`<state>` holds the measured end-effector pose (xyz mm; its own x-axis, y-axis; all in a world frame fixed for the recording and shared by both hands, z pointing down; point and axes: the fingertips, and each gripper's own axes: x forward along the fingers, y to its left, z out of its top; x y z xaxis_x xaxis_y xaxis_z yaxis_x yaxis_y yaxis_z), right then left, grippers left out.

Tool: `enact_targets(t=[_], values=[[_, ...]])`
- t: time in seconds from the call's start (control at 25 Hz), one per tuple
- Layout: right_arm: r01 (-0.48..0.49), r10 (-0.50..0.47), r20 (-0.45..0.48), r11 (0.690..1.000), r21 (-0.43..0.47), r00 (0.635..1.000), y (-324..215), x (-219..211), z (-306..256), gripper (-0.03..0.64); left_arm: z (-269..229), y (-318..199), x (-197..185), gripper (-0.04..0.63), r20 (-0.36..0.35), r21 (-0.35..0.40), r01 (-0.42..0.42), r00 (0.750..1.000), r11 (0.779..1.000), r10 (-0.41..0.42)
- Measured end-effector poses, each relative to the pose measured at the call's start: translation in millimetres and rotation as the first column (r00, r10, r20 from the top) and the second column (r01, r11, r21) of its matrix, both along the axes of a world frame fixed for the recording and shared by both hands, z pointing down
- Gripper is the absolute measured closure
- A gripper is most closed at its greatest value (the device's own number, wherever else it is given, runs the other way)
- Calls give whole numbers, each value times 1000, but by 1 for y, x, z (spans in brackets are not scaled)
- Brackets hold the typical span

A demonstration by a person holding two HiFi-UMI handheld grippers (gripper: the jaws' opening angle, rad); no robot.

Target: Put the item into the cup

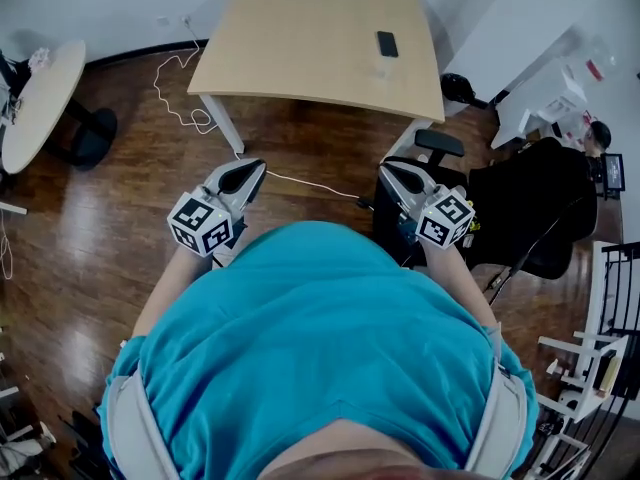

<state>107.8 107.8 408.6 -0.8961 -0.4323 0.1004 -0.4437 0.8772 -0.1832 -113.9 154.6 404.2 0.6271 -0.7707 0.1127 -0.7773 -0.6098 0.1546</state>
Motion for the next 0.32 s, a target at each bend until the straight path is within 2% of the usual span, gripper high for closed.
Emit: enact_targets(t=[0.32], values=[[12, -12, -11, 1000, 2, 1000, -6, 5, 2, 617, 2, -5, 7, 591, -10, -3, 7, 1000, 1000, -7]])
